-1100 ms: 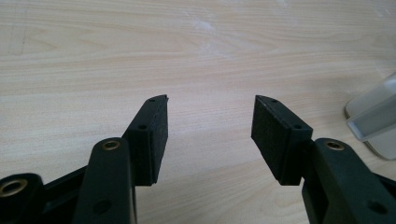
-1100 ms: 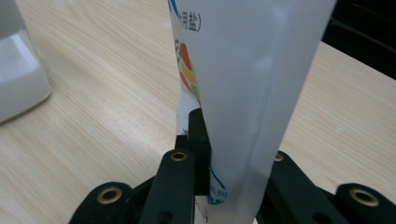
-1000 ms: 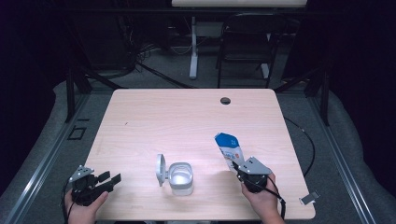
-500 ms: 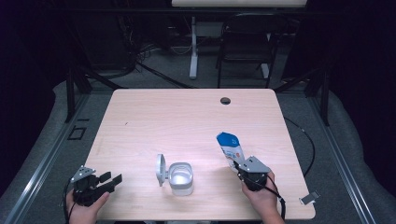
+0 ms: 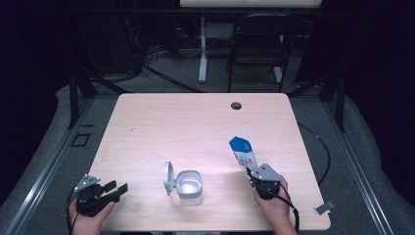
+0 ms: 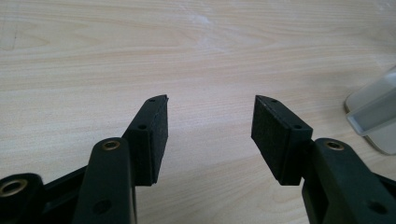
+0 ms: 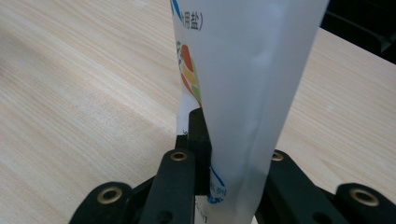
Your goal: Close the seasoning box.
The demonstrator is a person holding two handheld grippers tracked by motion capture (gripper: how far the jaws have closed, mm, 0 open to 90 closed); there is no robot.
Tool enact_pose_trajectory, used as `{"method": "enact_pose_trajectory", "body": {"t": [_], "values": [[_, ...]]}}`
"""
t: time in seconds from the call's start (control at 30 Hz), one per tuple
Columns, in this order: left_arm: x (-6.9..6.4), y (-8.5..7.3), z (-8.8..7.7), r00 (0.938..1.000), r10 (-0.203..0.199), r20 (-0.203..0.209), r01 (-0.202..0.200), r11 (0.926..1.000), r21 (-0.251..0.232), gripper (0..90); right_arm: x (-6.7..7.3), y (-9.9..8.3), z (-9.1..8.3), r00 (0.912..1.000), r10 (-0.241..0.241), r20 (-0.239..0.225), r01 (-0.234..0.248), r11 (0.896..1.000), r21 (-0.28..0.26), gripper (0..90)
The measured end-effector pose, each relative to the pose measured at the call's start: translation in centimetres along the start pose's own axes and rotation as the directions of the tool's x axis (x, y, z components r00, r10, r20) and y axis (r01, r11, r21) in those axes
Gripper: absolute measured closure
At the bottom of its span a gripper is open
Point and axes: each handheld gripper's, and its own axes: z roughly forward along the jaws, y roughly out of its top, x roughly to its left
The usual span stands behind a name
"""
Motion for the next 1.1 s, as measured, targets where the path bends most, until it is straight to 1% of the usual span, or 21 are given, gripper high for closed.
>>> {"method": "enact_pose_trajectory", "body": {"t": [0.13,0.4,0.6,0.67,0.73,0.77,0.83,1.0,1.1], "values": [[-0.05,0.0,0.01,1.0,0.0,0.001,0.0,1.0,-0.003,46.3,0.07,-0.1,-0.06,1.0,-0.004,-0.001,0.004,1.0,-0.007,81.4],[-0.08,0.01,0.01,1.0,-0.001,0.0,0.001,1.0,-0.004,46.3,0.16,-0.09,-0.13,1.0,-0.004,-0.004,0.004,1.0,-0.002,81.0],[-0.08,0.01,0.03,1.0,0.0,0.001,0.0,1.0,-0.004,46.3,0.09,-0.16,-0.29,0.9999,-0.002,-0.013,0.002,1.0,0.004,79.7],[-0.12,0.01,0.07,1.0,0.002,-0.001,-0.002,1.0,0.005,46.3,0.18,-0.16,-0.33,0.9998,-0.006,-0.018,0.006,1.0,0.002,79.4],[-0.18,-0.03,0.14,1.0,0.002,-0.002,-0.002,1.0,0.002,46.3,0.22,-0.13,-0.38,0.9997,-0.013,-0.019,0.013,1.0,0.007,78.7],[-0.19,-0.03,0.15,1.0,0.002,-0.001,-0.002,1.0,0.001,46.3,0.27,-0.16,-0.34,0.9998,-0.008,-0.018,0.008,1.0,0.0,78.4],[-0.18,-0.02,0.11,1.0,0.0,-0.003,0.0,1.0,0.001,46.3,0.23,-0.21,-0.43,0.9997,-0.006,-0.023,0.006,1.0,0.008,78.2],[-0.03,-0.05,0.09,1.0,0.0,-0.001,0.0,1.0,0.002,46.3,0.06,-0.37,-0.59,0.9997,-0.004,-0.023,0.004,1.0,0.011,77.8],[-0.02,-0.05,0.06,1.0,0.0,0.0,0.0,1.0,0.0,46.3,-0.04,-0.47,-0.7,0.9998,-0.013,-0.015,0.014,1.0,0.018,77.4]]}}
